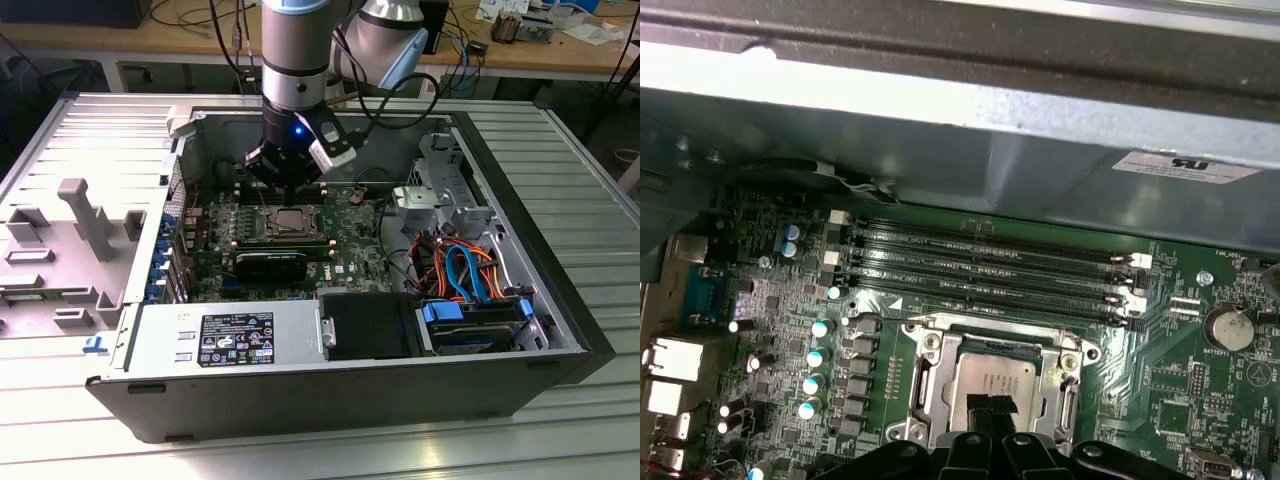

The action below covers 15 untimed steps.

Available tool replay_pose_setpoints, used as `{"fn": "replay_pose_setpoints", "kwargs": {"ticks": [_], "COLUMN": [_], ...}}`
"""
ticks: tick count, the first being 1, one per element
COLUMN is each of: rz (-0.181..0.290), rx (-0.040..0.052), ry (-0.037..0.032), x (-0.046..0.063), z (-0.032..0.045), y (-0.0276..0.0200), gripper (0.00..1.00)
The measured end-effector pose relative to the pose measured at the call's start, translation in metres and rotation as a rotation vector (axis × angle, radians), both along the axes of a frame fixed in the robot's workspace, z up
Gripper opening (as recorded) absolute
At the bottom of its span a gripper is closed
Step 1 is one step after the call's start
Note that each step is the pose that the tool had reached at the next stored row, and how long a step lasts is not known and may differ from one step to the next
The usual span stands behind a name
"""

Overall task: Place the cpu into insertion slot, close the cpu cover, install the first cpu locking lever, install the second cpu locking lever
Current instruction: 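Install the first cpu locking lever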

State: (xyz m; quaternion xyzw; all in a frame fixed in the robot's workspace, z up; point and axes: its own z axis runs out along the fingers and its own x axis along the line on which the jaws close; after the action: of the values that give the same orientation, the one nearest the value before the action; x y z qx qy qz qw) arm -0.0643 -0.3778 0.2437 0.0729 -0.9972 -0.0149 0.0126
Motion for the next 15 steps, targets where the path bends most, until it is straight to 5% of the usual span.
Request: {"fn": "replay_pose_setpoints", "kwargs": {"ticks": [15], "rz": [-0.001], "rx": [0.0001], "ry": [-0.0005], "x": [-0.0024], "z": [0.0033], "y": [-0.0001], "gripper": [0.11]}}
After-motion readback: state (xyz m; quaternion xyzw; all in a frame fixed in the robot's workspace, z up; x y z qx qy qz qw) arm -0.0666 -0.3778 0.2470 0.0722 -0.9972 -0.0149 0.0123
